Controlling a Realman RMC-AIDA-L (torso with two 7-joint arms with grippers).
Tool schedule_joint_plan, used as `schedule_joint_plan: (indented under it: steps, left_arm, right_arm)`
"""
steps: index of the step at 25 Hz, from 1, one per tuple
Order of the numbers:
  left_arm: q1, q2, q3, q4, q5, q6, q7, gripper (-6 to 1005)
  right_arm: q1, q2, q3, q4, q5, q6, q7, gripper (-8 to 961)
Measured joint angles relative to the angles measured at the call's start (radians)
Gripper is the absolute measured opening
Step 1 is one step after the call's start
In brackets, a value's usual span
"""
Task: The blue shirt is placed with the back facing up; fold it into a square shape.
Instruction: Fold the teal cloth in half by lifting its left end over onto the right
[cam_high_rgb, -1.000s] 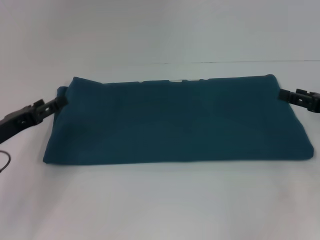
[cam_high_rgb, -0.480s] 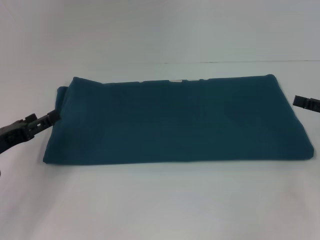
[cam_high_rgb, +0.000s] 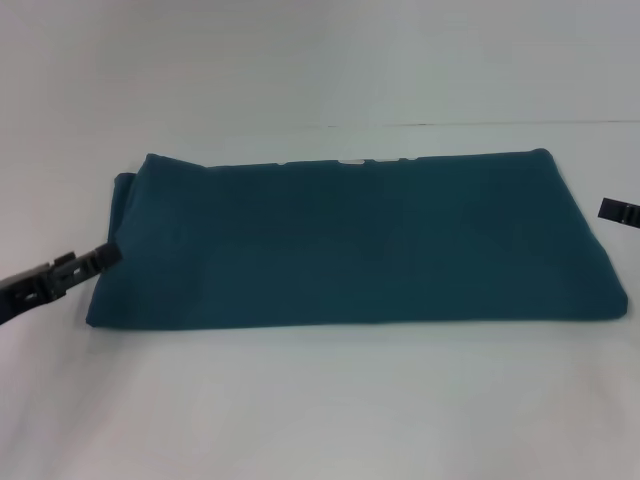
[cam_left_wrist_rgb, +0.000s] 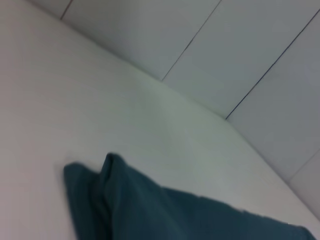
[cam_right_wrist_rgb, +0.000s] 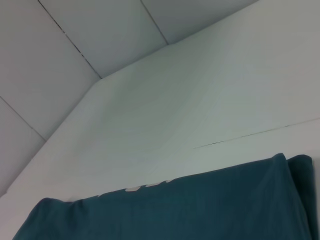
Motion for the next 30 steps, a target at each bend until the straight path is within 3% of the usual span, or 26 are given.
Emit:
schedule_joint_plan:
  steps: [15, 30]
  left_arm:
    - [0.047, 0.000, 0.000, 0.092, 0.139, 0.056, -0.222, 936]
    - [0.016, 0.005, 0.030, 0.047, 0.187, 0.000, -0.266, 933]
  right_arm:
    - [0.026, 0.000, -0.001, 0.000, 0.000, 0.023, 0.003, 793]
    - [0.031, -0.003, 0.007, 0.000, 0.004, 0.032, 0.004, 792]
